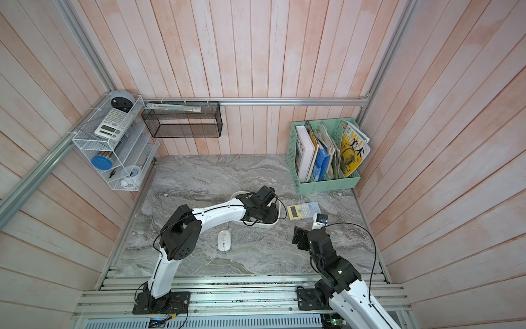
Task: Take out the mouse from the storage box
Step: Pick up the mouse from the storage box.
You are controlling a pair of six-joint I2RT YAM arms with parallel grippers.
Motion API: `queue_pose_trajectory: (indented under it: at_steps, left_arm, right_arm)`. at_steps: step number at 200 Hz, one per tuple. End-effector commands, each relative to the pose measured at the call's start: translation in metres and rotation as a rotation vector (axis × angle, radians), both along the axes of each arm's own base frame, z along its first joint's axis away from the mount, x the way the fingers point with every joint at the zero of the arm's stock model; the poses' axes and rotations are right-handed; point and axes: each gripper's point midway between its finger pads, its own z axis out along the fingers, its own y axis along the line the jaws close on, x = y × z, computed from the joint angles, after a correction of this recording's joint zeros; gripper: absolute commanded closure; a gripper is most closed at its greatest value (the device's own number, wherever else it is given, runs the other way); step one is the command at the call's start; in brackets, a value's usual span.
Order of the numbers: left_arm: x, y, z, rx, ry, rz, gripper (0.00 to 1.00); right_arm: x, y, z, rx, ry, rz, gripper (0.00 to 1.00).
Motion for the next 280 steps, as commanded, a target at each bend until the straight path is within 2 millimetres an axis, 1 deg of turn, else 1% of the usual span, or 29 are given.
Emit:
queue_pose_trajectory:
  at_steps: [1, 27, 54, 106, 115, 136, 154, 175, 205, 280]
  left_arm:
    - [-0.003, -0.007, -0.017, 0.006, 0.034, -0.016, 0.50]
    - [-0.002, -0.009, -0.019, 0.002, 0.037, -0.015, 0.56]
    - [-0.001, -0.010, -0.023, 0.009, 0.042, -0.011, 0.59]
    - [0.003, -0.001, -0.037, 0.054, 0.054, 0.020, 0.66]
    - [0.004, 0.000, -0.037, 0.053, 0.054, 0.029, 0.67]
    - [0.007, 0.002, -0.036, 0.051, 0.048, 0.043, 0.74]
    - [0.010, 0.002, -0.030, 0.041, 0.035, 0.056, 0.77]
    - [0.013, 0.002, -0.018, 0.020, 0.012, 0.071, 0.80]
    - [0.017, 0.004, 0.004, -0.022, -0.022, 0.103, 0.81]
    - [0.028, 0.011, 0.069, -0.176, -0.091, 0.178, 0.81]
  right_arm:
    - [0.001, 0.000, -0.001, -0.005, 0.001, 0.006, 0.08]
    - [0.001, 0.000, -0.001, -0.007, 0.003, 0.004, 0.08]
    - [0.001, 0.000, -0.001, -0.007, 0.003, 0.003, 0.08]
    - [0.001, -0.001, -0.002, -0.009, 0.004, 0.001, 0.08]
    - [0.001, -0.001, -0.002, -0.009, 0.003, 0.000, 0.08]
    - [0.001, -0.001, -0.002, -0.009, 0.003, -0.001, 0.08]
    - [0.001, -0.001, -0.001, -0.009, 0.003, -0.001, 0.08]
    - [0.001, -0.001, -0.002, -0.009, 0.004, -0.002, 0.08]
    - [0.001, -0.001, -0.002, -0.009, 0.003, -0.002, 0.08]
    - [0.001, -0.001, -0.001, -0.007, 0.001, -0.001, 0.08]
